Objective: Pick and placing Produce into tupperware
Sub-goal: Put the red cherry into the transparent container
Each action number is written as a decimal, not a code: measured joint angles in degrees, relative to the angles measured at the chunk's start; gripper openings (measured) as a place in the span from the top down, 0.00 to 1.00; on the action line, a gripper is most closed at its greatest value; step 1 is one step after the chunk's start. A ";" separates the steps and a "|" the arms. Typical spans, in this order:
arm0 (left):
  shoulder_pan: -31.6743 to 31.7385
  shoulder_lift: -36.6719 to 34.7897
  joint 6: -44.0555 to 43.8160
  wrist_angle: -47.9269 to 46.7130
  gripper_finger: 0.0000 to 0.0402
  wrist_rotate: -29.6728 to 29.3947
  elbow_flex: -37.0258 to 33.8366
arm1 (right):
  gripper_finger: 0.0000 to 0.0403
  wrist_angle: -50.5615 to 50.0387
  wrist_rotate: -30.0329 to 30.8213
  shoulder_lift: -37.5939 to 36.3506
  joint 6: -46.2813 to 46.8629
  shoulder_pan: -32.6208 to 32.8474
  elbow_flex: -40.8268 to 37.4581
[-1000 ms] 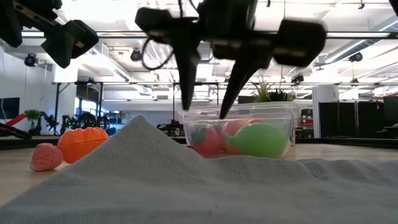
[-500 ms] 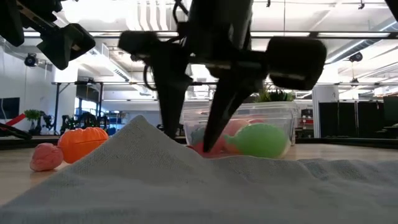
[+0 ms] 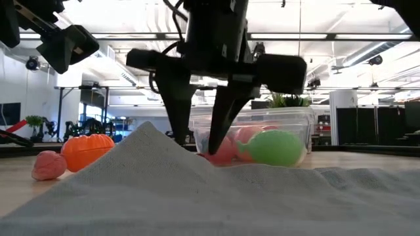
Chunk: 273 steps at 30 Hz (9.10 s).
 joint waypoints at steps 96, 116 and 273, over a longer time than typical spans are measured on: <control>0.00 -0.04 1.26 -0.58 0.39 -0.69 0.02 | 0.85 -23.49 5.48 -6.77 -6.34 -0.97 2.33; 0.06 -0.31 -4.62 -1.11 0.39 -1.53 0.04 | 0.70 -21.56 8.53 -8.95 -37.31 -9.44 0.61; 30.36 25.35 44.10 -3.61 0.39 2.70 6.55 | 0.49 78.94 -7.93 -138.22 -96.16 -14.01 -121.73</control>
